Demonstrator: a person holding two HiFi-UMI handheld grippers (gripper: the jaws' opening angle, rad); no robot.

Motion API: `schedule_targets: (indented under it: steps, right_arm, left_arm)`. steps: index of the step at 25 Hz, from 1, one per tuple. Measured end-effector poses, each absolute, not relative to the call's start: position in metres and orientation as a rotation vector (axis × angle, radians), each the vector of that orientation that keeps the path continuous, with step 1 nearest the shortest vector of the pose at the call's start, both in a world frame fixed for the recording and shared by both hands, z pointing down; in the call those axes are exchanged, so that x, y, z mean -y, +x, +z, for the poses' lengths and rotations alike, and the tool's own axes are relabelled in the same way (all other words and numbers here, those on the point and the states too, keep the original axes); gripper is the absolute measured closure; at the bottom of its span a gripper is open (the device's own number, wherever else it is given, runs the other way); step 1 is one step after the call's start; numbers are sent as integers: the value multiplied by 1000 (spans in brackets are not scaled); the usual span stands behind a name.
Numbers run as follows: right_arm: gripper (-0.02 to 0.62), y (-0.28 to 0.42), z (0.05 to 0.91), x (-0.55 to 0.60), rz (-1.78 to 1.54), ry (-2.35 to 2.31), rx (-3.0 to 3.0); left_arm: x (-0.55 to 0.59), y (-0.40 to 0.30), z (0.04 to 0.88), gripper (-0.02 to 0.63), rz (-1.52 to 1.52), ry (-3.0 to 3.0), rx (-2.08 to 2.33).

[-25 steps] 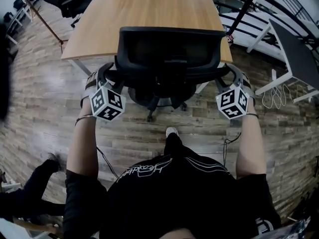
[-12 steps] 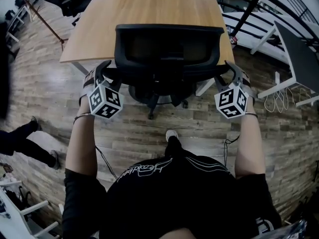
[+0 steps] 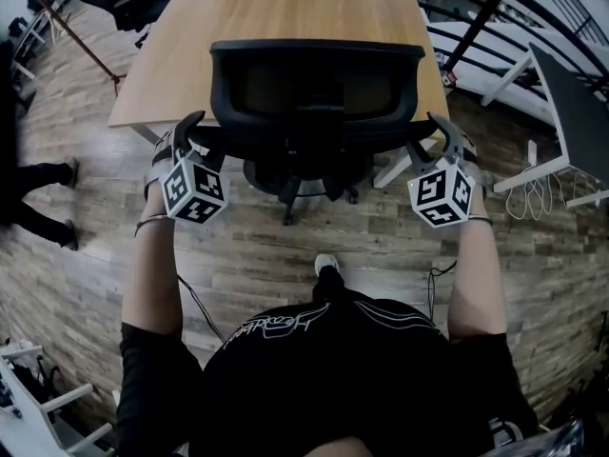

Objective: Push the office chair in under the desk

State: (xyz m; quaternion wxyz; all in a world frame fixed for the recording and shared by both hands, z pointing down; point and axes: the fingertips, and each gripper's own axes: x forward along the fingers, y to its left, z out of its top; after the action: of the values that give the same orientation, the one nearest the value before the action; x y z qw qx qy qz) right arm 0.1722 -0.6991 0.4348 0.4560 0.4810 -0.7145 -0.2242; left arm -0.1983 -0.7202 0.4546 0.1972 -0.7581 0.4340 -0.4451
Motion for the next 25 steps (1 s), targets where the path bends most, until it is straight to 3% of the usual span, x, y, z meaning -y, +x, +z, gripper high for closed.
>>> schedule_targets:
  steps: [25]
  right_arm:
    - [324,155,432,719,-606,1164,1849]
  left_arm:
    - [770,-213,458,344,-1270,-2086,-1239]
